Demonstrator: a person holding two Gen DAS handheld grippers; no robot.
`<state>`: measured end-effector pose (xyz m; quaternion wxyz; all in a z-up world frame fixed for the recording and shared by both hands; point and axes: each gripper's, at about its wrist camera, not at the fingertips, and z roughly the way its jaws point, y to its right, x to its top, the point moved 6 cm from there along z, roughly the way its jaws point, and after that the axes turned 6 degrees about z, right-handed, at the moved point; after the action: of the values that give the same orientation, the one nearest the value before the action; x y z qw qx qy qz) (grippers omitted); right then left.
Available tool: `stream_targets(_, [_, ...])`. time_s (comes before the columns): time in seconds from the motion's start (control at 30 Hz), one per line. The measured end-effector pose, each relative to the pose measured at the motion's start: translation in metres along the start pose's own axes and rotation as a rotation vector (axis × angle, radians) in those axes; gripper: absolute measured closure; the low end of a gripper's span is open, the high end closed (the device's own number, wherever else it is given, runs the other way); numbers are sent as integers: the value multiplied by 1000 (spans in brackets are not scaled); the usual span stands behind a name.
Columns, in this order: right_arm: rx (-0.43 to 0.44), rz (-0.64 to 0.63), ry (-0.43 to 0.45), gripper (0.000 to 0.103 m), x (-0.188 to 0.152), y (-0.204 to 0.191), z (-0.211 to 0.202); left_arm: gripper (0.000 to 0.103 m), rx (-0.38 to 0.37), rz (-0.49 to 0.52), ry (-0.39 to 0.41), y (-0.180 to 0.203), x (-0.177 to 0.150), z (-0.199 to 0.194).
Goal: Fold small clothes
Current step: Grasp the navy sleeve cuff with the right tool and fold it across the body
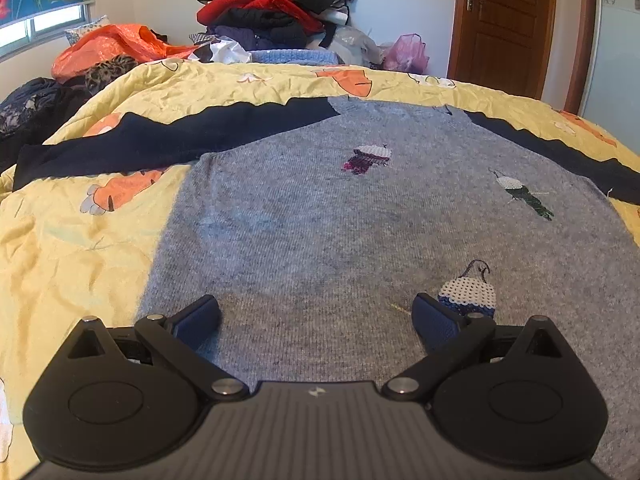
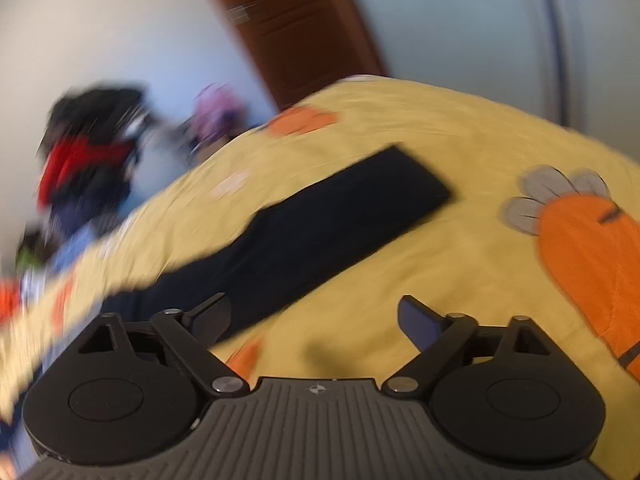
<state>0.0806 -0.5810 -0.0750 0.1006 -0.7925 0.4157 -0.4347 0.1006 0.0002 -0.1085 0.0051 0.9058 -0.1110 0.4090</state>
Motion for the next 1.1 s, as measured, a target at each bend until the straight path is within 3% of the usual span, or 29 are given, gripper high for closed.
stream_targets(0.1, [-25, 140, 28, 20, 21, 29, 16, 0, 2, -1, 3, 0, 0, 0])
stream_targets(0.27, [8, 297, 57, 34, 37, 53, 44, 0, 0, -1, 4, 0, -1, 0])
stream_targets(0.33, [21, 335, 70, 51, 42, 59, 52, 0, 0, -2, 3, 0, -1, 0])
stream_targets(0.47, [11, 349, 95, 70, 50, 59, 73, 0, -1, -2, 4, 1, 0, 1])
stream_targets(0.53, [-14, 344, 110, 87, 53, 61, 80, 0, -1, -2, 4, 1, 0, 1])
stream_targets(0.67, [-31, 299, 130, 87, 54, 55, 76, 0, -3, -4, 5, 1, -1, 1])
stream_targets(0.77, [32, 222, 165, 87, 55, 17, 59, 0, -1, -3, 4, 0, 0, 1])
stream_targets(0.9, [202, 8, 178, 87, 32, -81, 30, 0, -5, -9, 7, 1, 1, 1])
stream_targets(0.97, [293, -99, 138, 87, 4, -136, 24, 0, -5, -9, 8, 1, 1, 1])
stream_targets(1.1, [432, -204, -29, 87, -77, -222, 43, 0, -8, -12, 9, 1, 2, 2])
